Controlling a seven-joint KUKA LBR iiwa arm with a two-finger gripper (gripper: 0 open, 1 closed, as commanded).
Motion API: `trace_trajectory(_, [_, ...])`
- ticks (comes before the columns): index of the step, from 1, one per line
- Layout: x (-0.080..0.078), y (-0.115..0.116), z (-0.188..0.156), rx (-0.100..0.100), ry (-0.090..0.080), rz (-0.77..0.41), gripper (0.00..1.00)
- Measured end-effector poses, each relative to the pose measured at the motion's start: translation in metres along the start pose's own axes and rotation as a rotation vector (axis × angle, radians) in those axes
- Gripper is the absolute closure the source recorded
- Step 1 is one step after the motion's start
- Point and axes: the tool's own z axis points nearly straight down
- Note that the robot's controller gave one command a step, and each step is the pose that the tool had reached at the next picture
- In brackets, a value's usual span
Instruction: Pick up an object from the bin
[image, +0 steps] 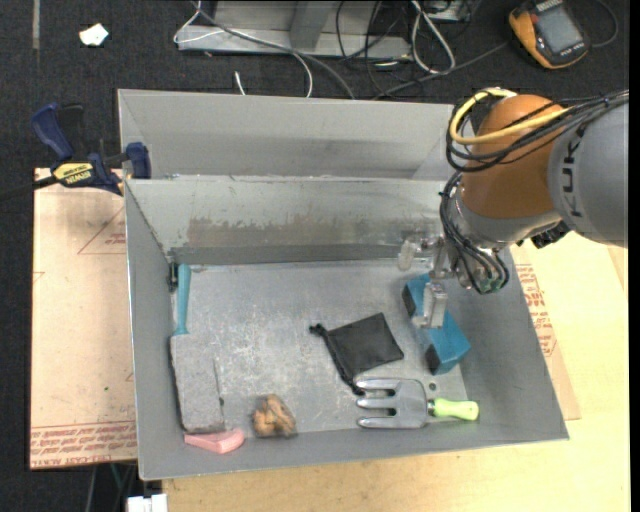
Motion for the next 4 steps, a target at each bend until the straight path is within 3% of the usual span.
trace_trajectory(1, [-0.002,0.000,-0.005,0.001,-0.008,-0.001,0.00])
trace_trajectory(2, [0.025,0.019,0.048,-0.001,-0.009,0.021,0.00])
trace_trajectory(3, [0.049,0.021,0.059,0.000,-0.015,0.058,0.00])
trace_trajectory(4, [0.054,0.037,0.083,-0.001,-0.010,0.021,0.00])
